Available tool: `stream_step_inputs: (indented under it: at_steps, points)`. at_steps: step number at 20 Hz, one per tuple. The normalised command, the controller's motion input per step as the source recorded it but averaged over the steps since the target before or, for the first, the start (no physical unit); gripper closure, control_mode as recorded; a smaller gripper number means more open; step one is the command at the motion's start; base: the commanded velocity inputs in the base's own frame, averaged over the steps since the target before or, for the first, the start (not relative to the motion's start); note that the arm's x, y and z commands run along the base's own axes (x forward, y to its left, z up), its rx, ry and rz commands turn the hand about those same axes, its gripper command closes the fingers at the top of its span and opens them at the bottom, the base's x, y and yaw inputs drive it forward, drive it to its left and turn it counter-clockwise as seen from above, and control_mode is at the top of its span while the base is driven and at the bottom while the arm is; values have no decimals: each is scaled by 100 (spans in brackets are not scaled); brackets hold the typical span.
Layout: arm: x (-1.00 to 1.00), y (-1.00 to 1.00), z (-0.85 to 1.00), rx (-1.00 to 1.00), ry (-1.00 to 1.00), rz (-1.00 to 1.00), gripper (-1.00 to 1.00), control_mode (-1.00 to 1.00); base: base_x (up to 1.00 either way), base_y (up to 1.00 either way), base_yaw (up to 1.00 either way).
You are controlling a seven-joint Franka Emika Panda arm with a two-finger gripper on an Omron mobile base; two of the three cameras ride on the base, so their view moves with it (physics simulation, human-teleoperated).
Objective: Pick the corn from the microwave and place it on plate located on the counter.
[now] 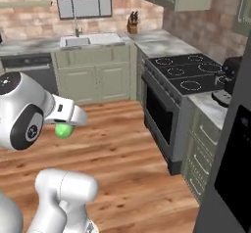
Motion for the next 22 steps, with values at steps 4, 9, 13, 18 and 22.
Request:
stream_step_inputs:
  at_steps: [4,9,13,18,22]
  points:
    - [0,0,0,0,0,0,100,100,72,52,-65]
    - [0,0,0,0,0,0,100,100,65,54,-67]
    - [0,0,0,0,0,0,100,100,62,57,-69]
    - [0,0,0,0,0,0,100,100,59,56,-70]
    - [0,0,0,0,0,0,100,100,58,57,-70]
